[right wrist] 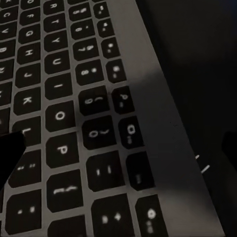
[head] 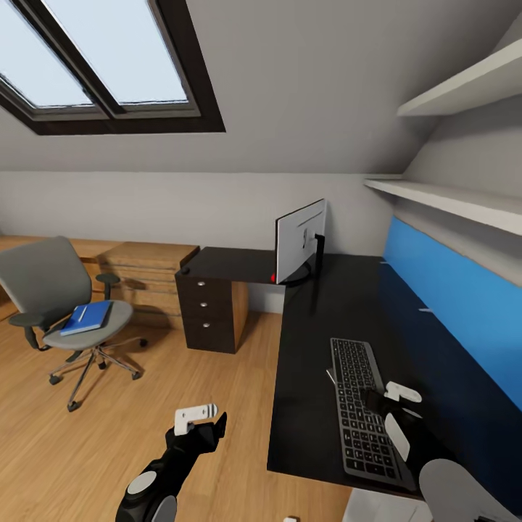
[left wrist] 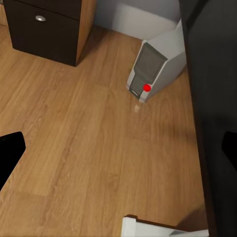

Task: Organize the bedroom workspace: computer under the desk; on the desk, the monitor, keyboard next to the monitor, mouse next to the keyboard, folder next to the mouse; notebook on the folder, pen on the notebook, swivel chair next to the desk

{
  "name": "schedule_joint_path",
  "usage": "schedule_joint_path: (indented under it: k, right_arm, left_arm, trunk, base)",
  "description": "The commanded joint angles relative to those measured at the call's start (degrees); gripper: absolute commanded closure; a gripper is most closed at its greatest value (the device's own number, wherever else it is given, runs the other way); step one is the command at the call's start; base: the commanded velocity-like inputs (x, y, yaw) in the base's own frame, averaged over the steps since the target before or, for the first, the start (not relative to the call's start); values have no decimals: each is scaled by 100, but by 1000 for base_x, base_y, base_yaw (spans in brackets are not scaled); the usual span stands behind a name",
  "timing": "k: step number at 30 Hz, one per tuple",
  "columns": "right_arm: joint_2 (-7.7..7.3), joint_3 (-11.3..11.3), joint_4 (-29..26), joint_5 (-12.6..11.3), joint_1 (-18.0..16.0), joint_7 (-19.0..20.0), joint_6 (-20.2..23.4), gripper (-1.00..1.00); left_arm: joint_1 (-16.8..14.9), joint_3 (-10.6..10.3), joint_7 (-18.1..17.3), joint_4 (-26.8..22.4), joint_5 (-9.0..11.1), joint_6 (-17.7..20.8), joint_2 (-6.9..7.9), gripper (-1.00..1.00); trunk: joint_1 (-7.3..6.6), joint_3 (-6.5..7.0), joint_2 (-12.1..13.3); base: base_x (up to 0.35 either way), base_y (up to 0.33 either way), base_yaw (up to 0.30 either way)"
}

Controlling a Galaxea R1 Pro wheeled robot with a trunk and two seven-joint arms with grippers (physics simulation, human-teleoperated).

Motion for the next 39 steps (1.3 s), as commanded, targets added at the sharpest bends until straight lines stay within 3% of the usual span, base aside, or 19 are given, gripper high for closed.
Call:
schedule_joint_path:
  k: [1, 9, 22, 39]
  right_arm:
    - [2, 5, -9, -54, -2, -20, 29, -100]
    - [7, 5, -1, -53, -2, -21, 29, -100]
    - [8, 10, 0, -51, -2, -22, 29, -100]
    - [14, 14, 0, -40, -2, -24, 29, -100]
  left_arm:
    - [-5, -8, 53, -8, 60, 16, 1, -100]
    - [-5, -8, 54, -8, 60, 12, 1, -100]
    - [-5, -8, 62, -8, 60, 7, 1, -100]
    - [-5, 13, 51, 7, 56, 25, 23, -100]
  trunk:
    - [23, -25, -46]
    - [67, -61, -126]
    - [352, -295, -648]
    - [352, -295, -648]
  base:
    - [0, 0, 0]
    - [0, 0, 0]
    - [0, 0, 0]
    - [0, 0, 0]
